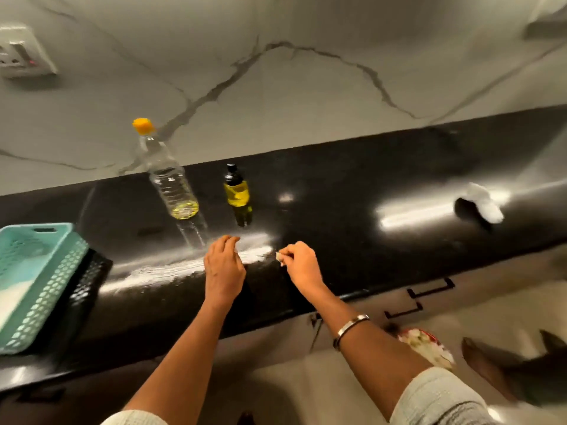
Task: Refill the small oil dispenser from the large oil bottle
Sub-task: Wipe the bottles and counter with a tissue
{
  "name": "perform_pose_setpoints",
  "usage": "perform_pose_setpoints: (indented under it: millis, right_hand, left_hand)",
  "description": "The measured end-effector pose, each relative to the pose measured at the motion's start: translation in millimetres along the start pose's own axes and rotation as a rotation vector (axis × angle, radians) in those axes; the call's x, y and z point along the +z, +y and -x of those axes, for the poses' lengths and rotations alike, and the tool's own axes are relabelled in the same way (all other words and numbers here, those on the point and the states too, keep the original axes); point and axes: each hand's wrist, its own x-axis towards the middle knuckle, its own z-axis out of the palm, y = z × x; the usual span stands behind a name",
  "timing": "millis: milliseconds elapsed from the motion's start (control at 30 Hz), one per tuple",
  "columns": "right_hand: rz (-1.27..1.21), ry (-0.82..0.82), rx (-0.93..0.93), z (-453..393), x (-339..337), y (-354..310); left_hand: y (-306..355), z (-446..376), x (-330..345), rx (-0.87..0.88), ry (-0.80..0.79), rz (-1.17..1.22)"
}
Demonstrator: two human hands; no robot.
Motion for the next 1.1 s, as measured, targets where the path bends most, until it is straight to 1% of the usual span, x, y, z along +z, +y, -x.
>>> perform_pose_setpoints:
  millis: [100,167,267,433,633,700,867,933,1033,1067,1100]
  right_hand:
    - [-0.398,0.11,0.118,25,-39,30]
    - [-0.541,0.185,0.178,39,-64,48]
    - [-0.56,0.298,0.205,55,-99,81]
    - [-0.53,0.419,0.256,80,-147,133]
    - [-0.459,0.599,0.329,114,-194,188]
    - [-0.41,0.683,0.348,130,-205,208]
    - [-0.306,0.854,0.461,179,-228,247]
    - [-0.274,0.893,0.489,194,-233,259]
    - [-0.33,0.915,0.528,203,-240,271]
    - [-0.422,0.908,0.56,203,-241,274]
    - [-0.583,0.893,0.601,203,-244,274]
  left_hand:
    - [51,5,32,0.092,-0.047,0.037]
    - [83,9,53,0.163,-0.086,0.049]
    - [136,19,83,0.266,-0.176,0.094]
    - [208,42,121,0.366,-0.254,0.155]
    - [268,68,153,0.485,-0.37,0.228]
    - [288,78,162,0.533,-0.4,0.233]
    - [322,96,179,0.642,-0.439,0.23]
    - [329,99,186,0.659,-0.449,0.236]
    - [336,101,192,0.659,-0.456,0.241]
    - [338,101,194,0.66,-0.456,0.242]
    - [339,101,195,0.659,-0.459,0.245]
